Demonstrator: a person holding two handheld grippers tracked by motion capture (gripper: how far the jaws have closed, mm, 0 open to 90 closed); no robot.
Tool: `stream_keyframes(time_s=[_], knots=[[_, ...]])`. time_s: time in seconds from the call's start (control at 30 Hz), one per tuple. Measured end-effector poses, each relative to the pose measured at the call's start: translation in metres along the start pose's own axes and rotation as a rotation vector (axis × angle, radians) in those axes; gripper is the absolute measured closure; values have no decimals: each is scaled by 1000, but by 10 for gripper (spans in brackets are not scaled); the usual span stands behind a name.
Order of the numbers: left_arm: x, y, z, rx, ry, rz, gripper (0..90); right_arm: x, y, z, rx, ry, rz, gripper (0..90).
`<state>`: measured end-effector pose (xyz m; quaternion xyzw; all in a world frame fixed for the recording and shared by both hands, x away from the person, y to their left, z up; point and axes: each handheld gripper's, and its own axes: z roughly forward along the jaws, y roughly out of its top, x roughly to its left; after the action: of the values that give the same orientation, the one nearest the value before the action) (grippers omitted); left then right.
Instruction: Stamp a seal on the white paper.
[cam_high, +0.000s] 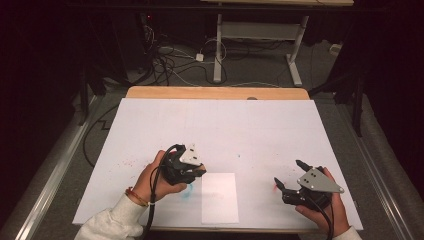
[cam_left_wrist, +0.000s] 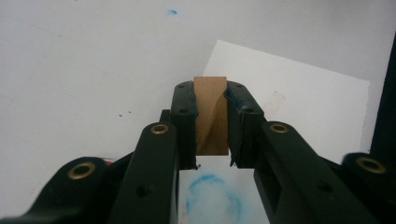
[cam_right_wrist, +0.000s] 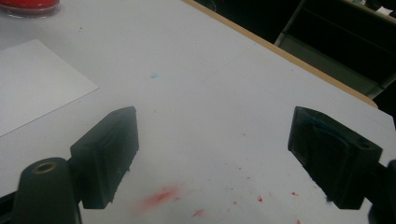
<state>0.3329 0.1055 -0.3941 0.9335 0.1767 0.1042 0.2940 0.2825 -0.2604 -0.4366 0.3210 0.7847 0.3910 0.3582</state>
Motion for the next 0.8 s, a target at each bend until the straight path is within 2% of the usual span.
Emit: stream_keyframes(time_s=[0.27, 0.4, 0.73, 0.8], knots=[[-7, 3, 10, 7, -26, 12, 737, 1, 0, 1, 4, 3, -6, 166], [-12, 5, 21, 35, -44, 34, 737, 1, 0, 1, 7, 1, -5, 167], [-24, 12, 47, 80, -101, 49, 736, 1, 0, 1, 11, 0, -10, 167], [-26, 12, 53, 101, -103, 60, 736, 1, 0, 2, 12, 1, -11, 168]])
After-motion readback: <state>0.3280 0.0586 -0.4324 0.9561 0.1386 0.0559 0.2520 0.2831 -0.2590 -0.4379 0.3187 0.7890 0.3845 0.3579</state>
